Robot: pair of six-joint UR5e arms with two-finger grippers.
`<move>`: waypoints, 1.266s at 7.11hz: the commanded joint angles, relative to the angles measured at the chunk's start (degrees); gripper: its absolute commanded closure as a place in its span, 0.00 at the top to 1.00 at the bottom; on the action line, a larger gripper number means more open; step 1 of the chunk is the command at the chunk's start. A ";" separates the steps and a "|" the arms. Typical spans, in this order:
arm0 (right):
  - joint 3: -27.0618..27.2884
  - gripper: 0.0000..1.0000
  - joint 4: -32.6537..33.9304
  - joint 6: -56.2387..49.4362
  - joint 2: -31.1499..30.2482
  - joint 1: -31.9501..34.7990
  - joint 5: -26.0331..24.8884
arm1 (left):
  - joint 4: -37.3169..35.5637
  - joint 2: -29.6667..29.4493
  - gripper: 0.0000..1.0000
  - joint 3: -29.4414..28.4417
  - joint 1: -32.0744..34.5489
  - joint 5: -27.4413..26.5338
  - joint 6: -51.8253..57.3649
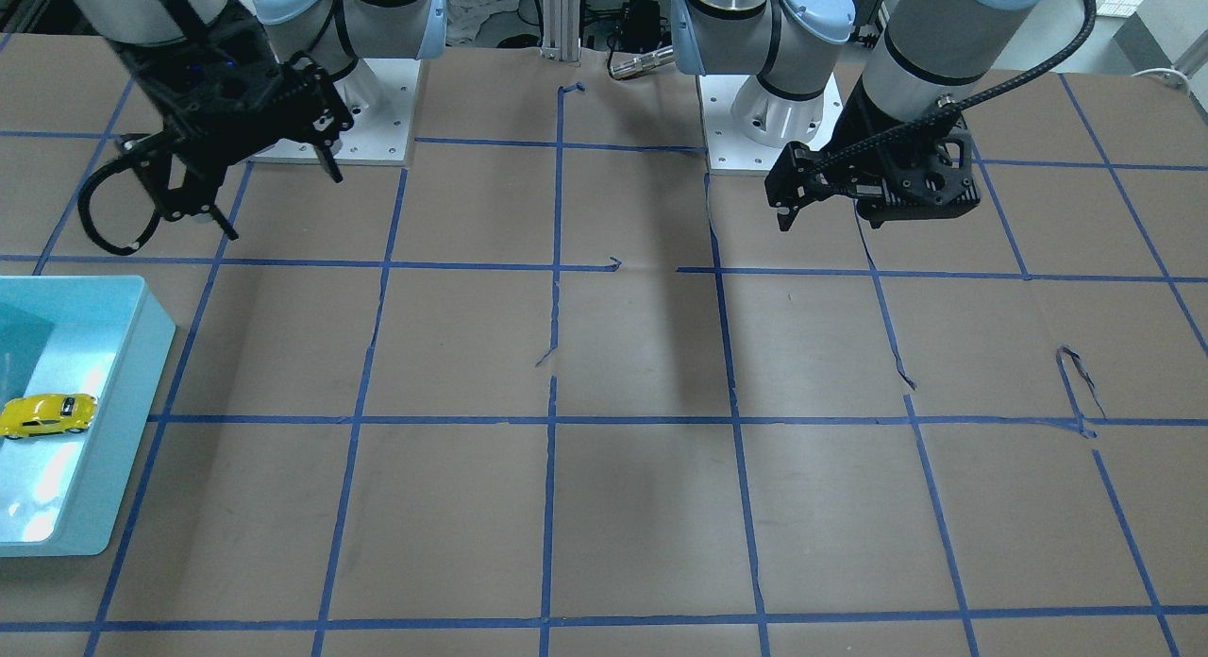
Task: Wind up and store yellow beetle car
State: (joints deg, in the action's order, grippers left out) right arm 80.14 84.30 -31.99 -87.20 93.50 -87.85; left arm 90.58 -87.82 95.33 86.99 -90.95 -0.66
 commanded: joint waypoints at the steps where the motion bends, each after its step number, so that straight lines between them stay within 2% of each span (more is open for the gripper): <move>1: 1.42 1.00 -0.45 17.37 -0.34 3.61 -0.04 | -0.41 0.19 1.00 0.03 0.02 -0.19 -0.05; 3: 1.78 1.00 1.73 17.22 -0.43 2.39 -0.39 | -0.32 0.80 1.00 0.12 0.02 -0.10 -0.05; 5: 1.86 1.00 10.75 17.58 -0.17 1.77 -0.75 | -0.32 0.72 1.00 0.12 0.02 -0.19 0.04; 6: 2.65 1.00 9.84 18.54 0.01 1.42 -0.92 | -0.41 0.37 1.00 0.04 0.02 -0.28 -0.13; 8: 5.55 1.00 9.39 31.24 -0.51 1.42 -1.01 | -1.10 0.37 1.00 -0.05 -0.06 -0.28 -0.05; 9: 5.47 1.00 9.13 31.81 -0.60 1.51 -1.10 | -1.20 0.45 1.00 0.03 -0.06 -0.36 -0.05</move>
State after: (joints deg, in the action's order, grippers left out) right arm 85.09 93.66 -3.28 -87.62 94.94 -88.84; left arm 89.67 -87.39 95.31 86.96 -91.25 -0.73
